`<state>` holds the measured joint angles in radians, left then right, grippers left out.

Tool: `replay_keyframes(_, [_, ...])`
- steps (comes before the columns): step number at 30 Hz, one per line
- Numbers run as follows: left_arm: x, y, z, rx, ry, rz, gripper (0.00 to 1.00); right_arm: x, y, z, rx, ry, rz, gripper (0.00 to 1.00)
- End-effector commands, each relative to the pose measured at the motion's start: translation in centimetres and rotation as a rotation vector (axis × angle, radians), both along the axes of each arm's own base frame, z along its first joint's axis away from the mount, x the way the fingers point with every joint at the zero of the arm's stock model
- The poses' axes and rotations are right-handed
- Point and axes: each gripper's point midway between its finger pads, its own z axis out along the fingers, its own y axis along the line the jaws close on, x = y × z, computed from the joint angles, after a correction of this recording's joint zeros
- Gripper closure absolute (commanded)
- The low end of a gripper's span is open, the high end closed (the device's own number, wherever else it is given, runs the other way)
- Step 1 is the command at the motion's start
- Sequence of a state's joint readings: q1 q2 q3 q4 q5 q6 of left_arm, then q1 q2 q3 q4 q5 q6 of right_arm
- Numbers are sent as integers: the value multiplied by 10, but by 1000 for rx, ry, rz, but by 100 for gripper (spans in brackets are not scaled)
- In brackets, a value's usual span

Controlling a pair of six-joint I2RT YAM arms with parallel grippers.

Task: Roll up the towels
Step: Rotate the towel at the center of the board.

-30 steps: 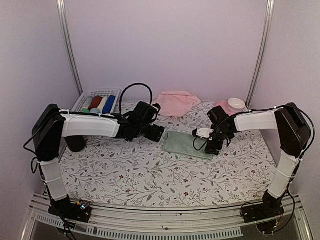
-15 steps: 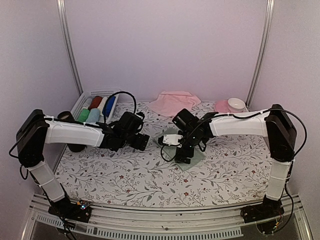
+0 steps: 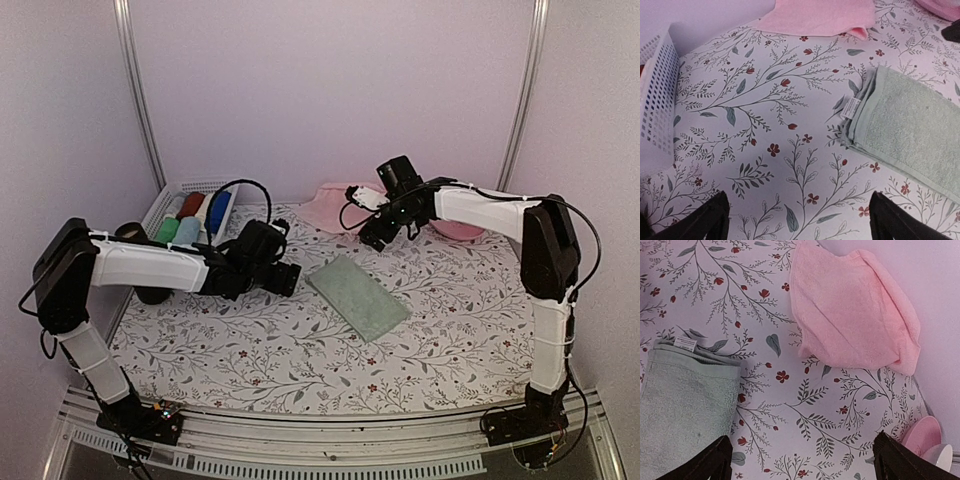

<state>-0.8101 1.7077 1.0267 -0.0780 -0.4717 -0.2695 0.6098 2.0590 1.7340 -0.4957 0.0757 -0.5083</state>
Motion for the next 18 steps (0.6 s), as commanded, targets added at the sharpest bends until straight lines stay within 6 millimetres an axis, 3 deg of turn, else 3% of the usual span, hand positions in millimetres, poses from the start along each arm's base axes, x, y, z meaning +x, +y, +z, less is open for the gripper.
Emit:
replay_keyframes(1, [-5,3,-17,-25,28,11,3,17,22,-15,55,7,-43,1])
replay_keyframes(6, [-11,10,-28,-20,45,15,3,27,39,-26,112,45,-48,1])
replay_keyframes(13, [-15,11,-36,-20,54,7,3,31,41,-66,85,96,-79,1])
replay_keyframes(17, [-16,10,-40,-25,60,4,3,29,41,-73,78,113,-74,1])
replay_keyframes(18, [-16,10,-41,-25,63,1,3,28,40,-90,58,136,-76,1])
